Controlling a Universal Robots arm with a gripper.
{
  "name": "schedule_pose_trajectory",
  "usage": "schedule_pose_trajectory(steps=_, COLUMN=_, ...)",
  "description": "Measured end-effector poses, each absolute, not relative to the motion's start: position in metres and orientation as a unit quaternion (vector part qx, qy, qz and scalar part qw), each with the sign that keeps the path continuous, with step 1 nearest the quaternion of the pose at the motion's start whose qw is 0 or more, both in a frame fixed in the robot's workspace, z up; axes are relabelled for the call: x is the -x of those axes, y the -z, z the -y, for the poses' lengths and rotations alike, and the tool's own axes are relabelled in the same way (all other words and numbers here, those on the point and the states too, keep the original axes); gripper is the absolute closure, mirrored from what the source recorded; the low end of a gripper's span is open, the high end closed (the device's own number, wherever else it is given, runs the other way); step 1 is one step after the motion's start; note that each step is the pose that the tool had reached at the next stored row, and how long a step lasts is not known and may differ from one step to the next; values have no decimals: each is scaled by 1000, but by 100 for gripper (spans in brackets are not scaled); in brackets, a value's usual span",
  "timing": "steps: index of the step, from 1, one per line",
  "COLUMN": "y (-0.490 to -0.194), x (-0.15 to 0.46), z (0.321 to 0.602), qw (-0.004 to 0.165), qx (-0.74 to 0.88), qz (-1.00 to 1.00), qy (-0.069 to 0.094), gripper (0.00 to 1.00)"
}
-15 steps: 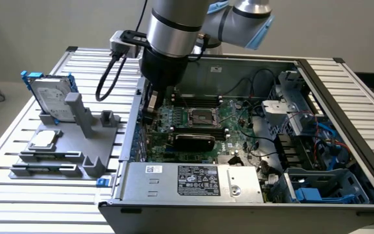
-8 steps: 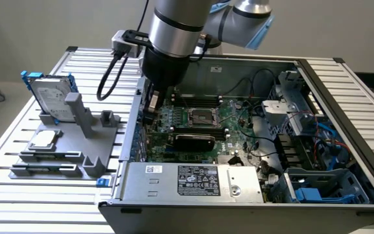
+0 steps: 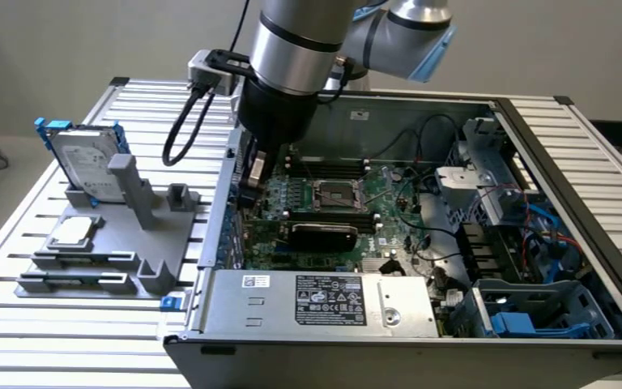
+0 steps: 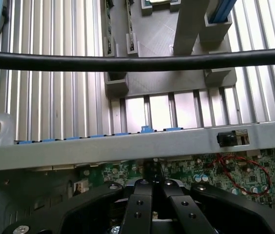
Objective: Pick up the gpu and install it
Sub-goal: 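Press down on the gpu until it lock into place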
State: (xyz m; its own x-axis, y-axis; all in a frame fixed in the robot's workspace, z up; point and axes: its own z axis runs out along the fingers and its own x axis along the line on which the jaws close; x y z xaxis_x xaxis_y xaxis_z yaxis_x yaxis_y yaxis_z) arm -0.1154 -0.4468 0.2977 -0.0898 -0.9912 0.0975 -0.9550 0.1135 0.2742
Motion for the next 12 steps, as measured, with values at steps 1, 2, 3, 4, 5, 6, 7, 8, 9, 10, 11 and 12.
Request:
schedule_pose_trajectory(steps=1, y=-298, x=115, z=447, qw=130, qx=-662, qz=735, qy=69, gripper=89)
schedule_pose_trajectory(steps=2, y=-298, x=115, z=448, qw=130, qx=-662, qz=735, qy=69, gripper=89)
schedule_pose_trajectory(steps=3, y=-297, x=115, z=448, qw=131, qx=-662, qz=735, qy=68, gripper=89)
schedule_pose_trajectory(steps=4, y=-297, x=115, z=448, qw=131, qx=-662, qz=735, qy=68, gripper=89)
schedule_pose_trajectory(steps=5, y=-297, x=115, z=448, qw=132, qx=-662, qz=735, qy=67, gripper=89)
schedule_pose_trajectory(steps=6, y=-297, x=115, z=449, qw=132, qx=-662, qz=735, qy=67, gripper=89)
schedule_pose_trajectory(steps=7, y=-297, x=115, z=449, qw=133, qx=-661, qz=735, qy=66, gripper=89)
schedule_pose_trajectory(steps=8, y=-297, x=115, z=449, qw=134, qx=-661, qz=735, qy=65, gripper=89)
schedule_pose_trajectory(steps=9, y=-297, x=115, z=449, qw=134, qx=-661, qz=735, qy=64, gripper=89)
schedule_pose_trajectory(steps=10, y=-296, x=115, z=450, qw=135, qx=-661, qz=735, qy=64, gripper=89)
schedule_pose_trajectory(steps=11, y=-296, x=115, z=450, qw=136, qx=-661, qz=735, qy=63, gripper=89)
schedule_pose_trajectory(steps=12, y=-296, x=115, z=450, qw=136, qx=-661, qz=735, qy=62, gripper=89)
